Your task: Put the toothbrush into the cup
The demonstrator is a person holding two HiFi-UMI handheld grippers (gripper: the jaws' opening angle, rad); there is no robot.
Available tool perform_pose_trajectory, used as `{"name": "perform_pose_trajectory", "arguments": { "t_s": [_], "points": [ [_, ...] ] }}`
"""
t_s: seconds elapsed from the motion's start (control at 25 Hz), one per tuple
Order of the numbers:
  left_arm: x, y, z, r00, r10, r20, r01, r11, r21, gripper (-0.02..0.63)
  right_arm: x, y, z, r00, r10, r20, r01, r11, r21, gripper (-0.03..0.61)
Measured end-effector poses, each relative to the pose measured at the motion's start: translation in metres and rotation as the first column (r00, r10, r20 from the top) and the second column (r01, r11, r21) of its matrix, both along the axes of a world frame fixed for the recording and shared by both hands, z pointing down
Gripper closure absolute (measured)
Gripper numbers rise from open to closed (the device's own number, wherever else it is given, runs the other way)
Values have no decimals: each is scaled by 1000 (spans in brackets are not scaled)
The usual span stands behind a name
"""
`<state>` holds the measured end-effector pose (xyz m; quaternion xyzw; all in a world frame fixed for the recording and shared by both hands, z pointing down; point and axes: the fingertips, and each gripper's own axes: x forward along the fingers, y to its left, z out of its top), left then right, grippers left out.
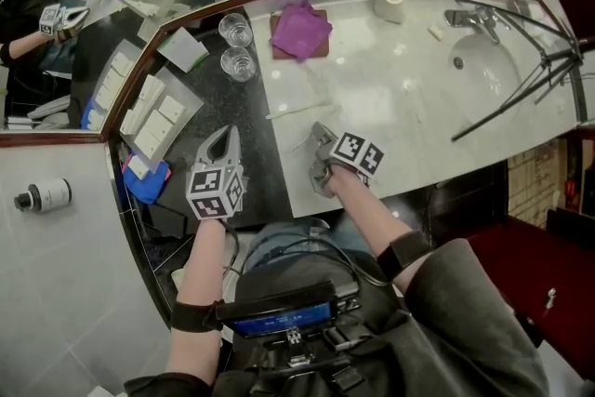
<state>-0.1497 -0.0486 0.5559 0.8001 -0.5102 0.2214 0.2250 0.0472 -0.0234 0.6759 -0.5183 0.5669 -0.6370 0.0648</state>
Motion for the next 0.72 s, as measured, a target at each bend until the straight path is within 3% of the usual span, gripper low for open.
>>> {"name": "perform_pose_trajectory", "arguments": {
  "t_s": [0.6, 0.72],
  "points": [
    [-12, 12, 2, 1000, -28, -5, 28, 1000, -2, 614, 1, 8, 32, 998, 39, 48, -34, 994, -105, 507],
    [-10, 12, 3, 1000, -27, -8, 27, 1000, -4, 614, -1, 11, 36, 996, 46, 77, -36, 992, -121, 433]
  ]
}}
